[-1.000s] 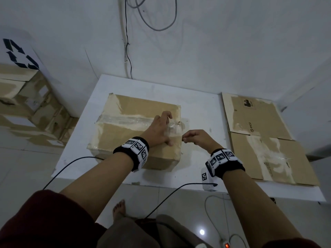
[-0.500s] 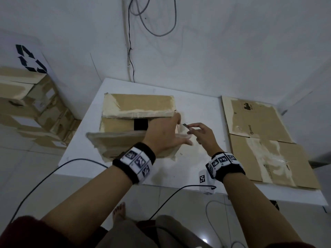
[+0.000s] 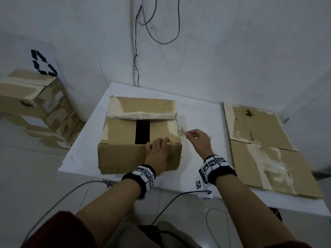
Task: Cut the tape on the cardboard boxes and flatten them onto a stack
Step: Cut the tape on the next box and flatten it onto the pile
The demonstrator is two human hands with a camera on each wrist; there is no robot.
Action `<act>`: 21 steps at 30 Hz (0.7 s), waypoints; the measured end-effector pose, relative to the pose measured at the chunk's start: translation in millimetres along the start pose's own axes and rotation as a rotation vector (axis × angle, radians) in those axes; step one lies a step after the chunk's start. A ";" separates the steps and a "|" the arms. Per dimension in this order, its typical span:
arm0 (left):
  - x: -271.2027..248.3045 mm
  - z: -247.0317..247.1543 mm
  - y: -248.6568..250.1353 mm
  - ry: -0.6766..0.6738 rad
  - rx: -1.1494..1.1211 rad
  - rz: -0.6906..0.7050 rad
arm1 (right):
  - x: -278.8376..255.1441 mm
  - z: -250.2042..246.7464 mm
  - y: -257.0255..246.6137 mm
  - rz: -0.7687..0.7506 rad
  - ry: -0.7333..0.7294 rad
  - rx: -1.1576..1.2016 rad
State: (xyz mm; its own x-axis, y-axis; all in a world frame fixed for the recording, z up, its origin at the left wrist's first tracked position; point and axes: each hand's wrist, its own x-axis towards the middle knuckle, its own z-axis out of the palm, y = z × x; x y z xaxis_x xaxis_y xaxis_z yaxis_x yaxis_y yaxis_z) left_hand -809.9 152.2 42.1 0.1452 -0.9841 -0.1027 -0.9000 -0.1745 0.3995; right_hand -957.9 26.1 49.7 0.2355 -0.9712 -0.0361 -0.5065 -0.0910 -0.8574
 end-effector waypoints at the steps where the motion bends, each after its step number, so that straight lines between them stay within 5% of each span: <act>1: 3.5 -4.5 2.7 -0.033 -0.028 -0.023 | 1.9 1.7 -2.6 -0.018 0.011 -0.025; 6: 42.2 -46.5 12.3 -0.339 -0.183 -0.224 | 25.0 9.7 -15.0 -0.062 0.012 -0.068; 9: 79.6 -66.0 6.3 -0.452 -0.519 -0.357 | 37.2 15.7 -21.7 -0.053 0.008 -0.041; 17: 155.6 -36.0 -24.9 -0.079 -1.424 -0.726 | 57.4 20.0 -14.9 -0.095 -0.031 -0.086; 21: 167.6 -15.8 -17.0 0.071 -1.470 -0.805 | 60.8 23.6 -16.9 -0.111 -0.025 -0.044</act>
State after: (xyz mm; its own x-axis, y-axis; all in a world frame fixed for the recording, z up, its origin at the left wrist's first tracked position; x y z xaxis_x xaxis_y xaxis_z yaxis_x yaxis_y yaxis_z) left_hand -763.8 -10.4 32.5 0.4001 -0.6263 -0.6690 0.5246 -0.4421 0.7276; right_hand -915.5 -26.2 49.9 0.3130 -0.9487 0.0445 -0.5119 -0.2080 -0.8335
